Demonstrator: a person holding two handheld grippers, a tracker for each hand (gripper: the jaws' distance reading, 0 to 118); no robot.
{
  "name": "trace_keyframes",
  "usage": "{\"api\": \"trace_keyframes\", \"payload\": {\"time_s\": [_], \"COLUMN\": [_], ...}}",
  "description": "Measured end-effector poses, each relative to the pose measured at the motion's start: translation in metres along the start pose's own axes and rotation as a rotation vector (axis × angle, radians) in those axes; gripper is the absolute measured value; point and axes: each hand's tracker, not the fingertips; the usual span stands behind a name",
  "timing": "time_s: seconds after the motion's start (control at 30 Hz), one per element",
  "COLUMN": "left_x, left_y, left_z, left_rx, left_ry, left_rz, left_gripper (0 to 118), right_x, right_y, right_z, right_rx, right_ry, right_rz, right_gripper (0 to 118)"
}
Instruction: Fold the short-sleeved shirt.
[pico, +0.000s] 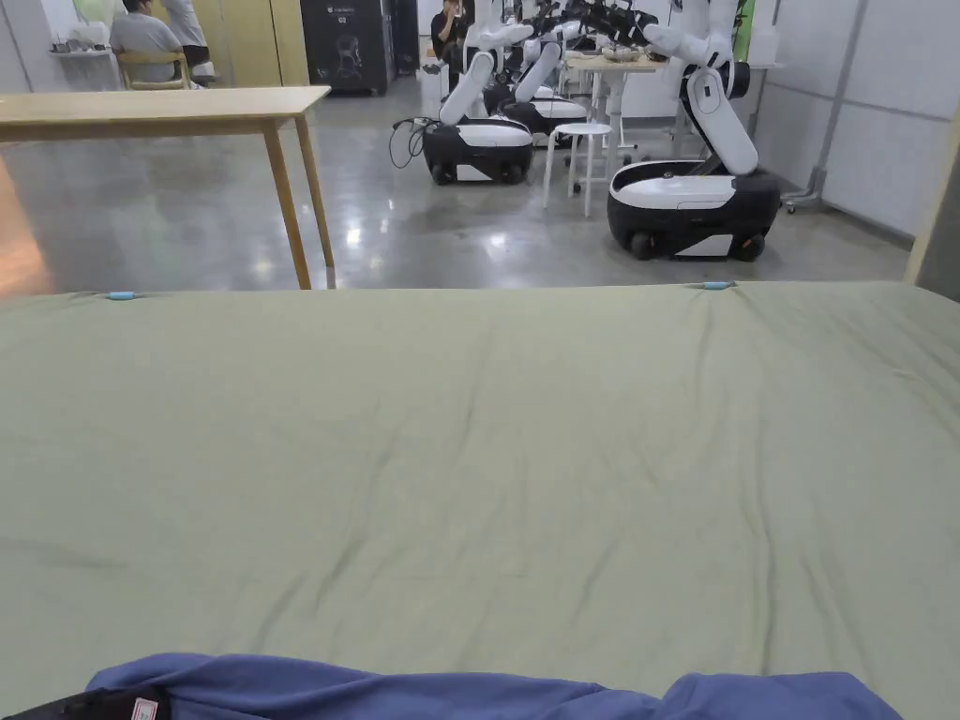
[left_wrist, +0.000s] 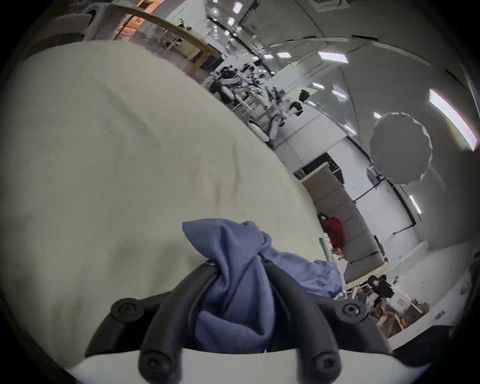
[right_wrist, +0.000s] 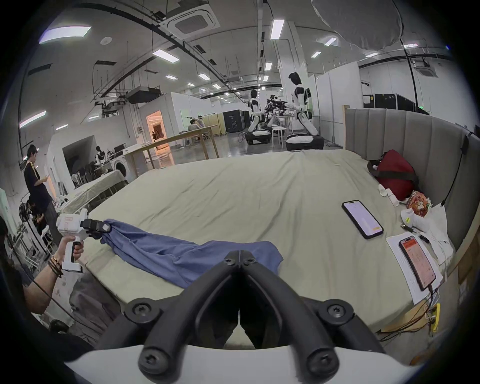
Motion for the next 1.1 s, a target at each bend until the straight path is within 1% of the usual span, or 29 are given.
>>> {"api": "trace_keyframes", "payload": {"time_s": [0.1,0.2,0.3,0.33,0.43,0.53,0.6,0.7,0.73,0.77,0.83,0.87,0.93,1.03,1.1], "left_x": [0.028,0.073,0.108,0.116,0.132,0.120,0.106,0.103,0.114,0.120,0.131,0.137,0.148,0.161,0.163], "left_y": [0.013,0.015,0.006,0.000,-0.021,-0.046,-0.057,-0.061,-0.062,-0.061,-0.061,-0.062,-0.064,-0.068,-0.070], "left_z": [0.002,-0.016,-0.051,-0.063,-0.110,-0.155,-0.174,-0.179,-0.172,-0.171,-0.170,-0.166,-0.163,-0.164,-0.164], "left_rx": [-0.011,-0.053,-0.121,-0.148,-0.216,-0.298,-0.318,-0.309,-0.306,-0.308,-0.317,-0.304,-0.318,-0.340,-0.331], "left_ry": [-0.143,-0.184,-0.198,-0.205,-0.148,-0.054,-0.054,-0.052,-0.053,-0.035,-0.018,-0.035,-0.151,-0.174,-0.215], "left_rz": [-0.034,-0.069,-0.064,-0.086,-0.126,-0.031,-0.003,-0.004,-0.001,-0.028,-0.097,-0.079,-0.078,-0.123,-0.111], "left_gripper": [16,16,16,16,16,16,16,17,22,35,78,83,84,85,85], "right_x": [0.002,0.009,0.009,0.010,0.013,0.018,0.022,0.027,0.029,0.030,0.032,0.032,0.031,0.031,0.029], "right_y": [0.000,-0.003,-0.006,-0.008,-0.012,-0.016,-0.018,-0.020,-0.021,-0.021,-0.023,-0.023,-0.024,-0.026,-0.026], "right_z": [0.000,-0.001,0.002,0.004,0.010,0.017,0.020,0.024,0.026,0.027,0.026,0.026,0.024,0.021,0.020], "right_rx": [0.003,0.003,-0.003,-0.004,-0.007,-0.006,-0.007,-0.015,-0.017,-0.017,-0.018,-0.016,-0.016,-0.022,-0.027], "right_ry": [-0.003,-0.001,-0.016,-0.021,-0.027,-0.036,-0.049,-0.069,-0.074,-0.078,-0.081,-0.084,-0.083,-0.081,-0.075], "right_rz": [-0.005,-0.009,0.002,0.005,-0.002,-0.011,-0.011,-0.012,-0.012,-0.013,-0.016,-0.019,-0.024,-0.032,-0.029], "right_gripper": [0,0,0,0,0,0,0,0,0,0,0,0,0,0,0]}}
